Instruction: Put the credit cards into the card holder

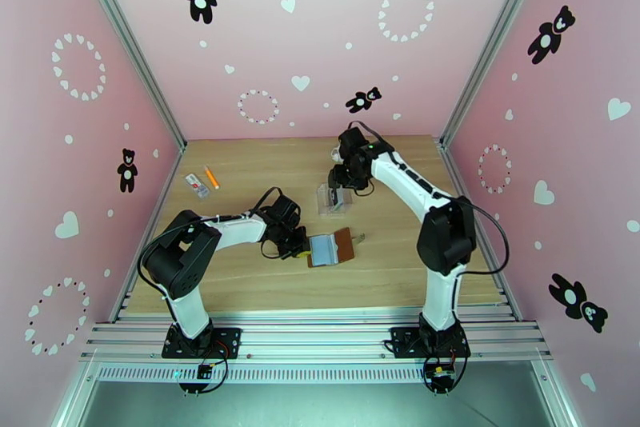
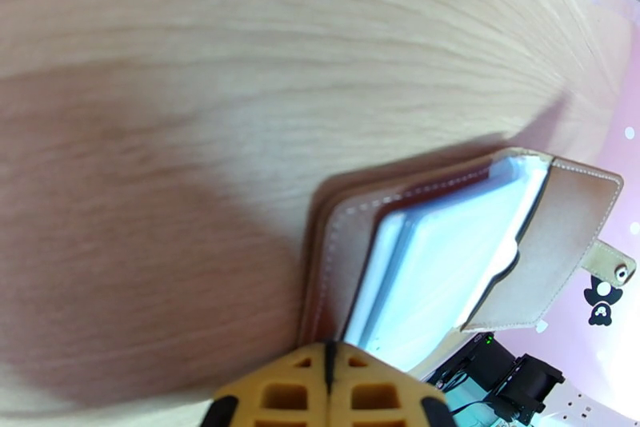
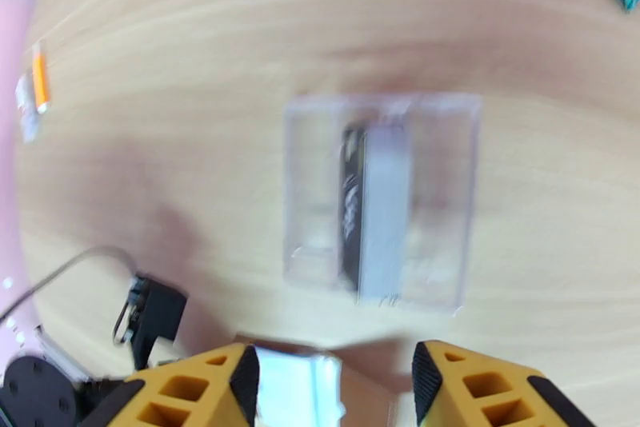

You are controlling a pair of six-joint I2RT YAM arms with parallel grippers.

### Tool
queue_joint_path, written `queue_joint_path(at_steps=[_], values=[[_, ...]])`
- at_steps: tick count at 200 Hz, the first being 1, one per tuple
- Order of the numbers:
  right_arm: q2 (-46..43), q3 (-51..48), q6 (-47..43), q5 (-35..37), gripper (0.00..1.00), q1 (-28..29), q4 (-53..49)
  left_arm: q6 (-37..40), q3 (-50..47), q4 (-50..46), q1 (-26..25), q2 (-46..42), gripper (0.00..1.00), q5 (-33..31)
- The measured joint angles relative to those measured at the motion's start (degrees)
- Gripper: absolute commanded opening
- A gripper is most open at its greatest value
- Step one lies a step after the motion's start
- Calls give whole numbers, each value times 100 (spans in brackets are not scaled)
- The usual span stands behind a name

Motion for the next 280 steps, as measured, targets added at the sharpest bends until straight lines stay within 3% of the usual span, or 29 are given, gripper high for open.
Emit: queue_joint_path(at_steps=[67, 184, 280], values=[[1482, 1252, -319, 520, 54, 31, -940, 0, 0, 0, 0, 0, 0, 0], [1921, 1797, -376, 761, 48, 66, -1469, 136, 92, -157, 0, 28, 0, -9], [1974, 2181, -372, 1707, 38, 63, -1947, 192, 107, -177, 0, 37, 0, -11]])
